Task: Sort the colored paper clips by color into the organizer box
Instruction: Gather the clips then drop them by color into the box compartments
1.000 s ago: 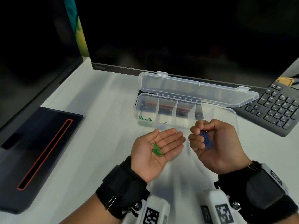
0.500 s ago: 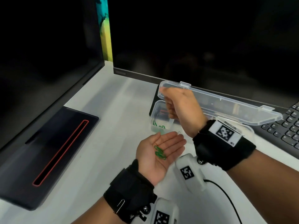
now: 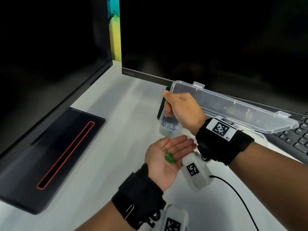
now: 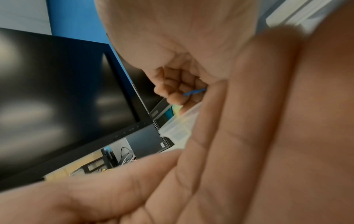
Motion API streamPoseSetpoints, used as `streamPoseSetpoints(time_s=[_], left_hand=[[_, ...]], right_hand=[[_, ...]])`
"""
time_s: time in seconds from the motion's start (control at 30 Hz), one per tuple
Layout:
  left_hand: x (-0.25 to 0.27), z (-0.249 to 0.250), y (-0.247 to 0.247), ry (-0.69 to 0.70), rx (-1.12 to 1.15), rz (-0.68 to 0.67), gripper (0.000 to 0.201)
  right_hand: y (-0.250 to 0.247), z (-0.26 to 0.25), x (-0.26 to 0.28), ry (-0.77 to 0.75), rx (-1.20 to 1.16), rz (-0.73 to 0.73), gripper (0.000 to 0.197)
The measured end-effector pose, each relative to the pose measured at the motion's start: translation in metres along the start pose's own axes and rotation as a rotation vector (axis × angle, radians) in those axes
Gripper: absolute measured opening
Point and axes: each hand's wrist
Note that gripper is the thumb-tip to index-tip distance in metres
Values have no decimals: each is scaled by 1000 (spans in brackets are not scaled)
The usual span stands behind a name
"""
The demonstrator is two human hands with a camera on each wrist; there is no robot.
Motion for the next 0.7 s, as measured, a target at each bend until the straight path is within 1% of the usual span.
streamPoseSetpoints(time_s=[0.17,0.3,0.53,0.7], left_hand=[[-1,0,0,2,11,-3,41],[-2,-1,-1,-4,21,-8,41],[-2,-2,-2,-17,32,-25,42],[0,-2,-1,-13,34,-26,44]], right_hand=[[-2,6,-4,5,-16,-7,59],[-7,1,-2,-27,-9,3,60],[-33,-24,28,-143,-43,43,58],[-43,-24,35,-126,-9,52,55]])
Point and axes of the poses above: each hand's wrist, its own x-axis away from the middle knuckle, its own y-axis out of the palm, z = x × y, and after that the axes turned 13 degrees about z, right-handed
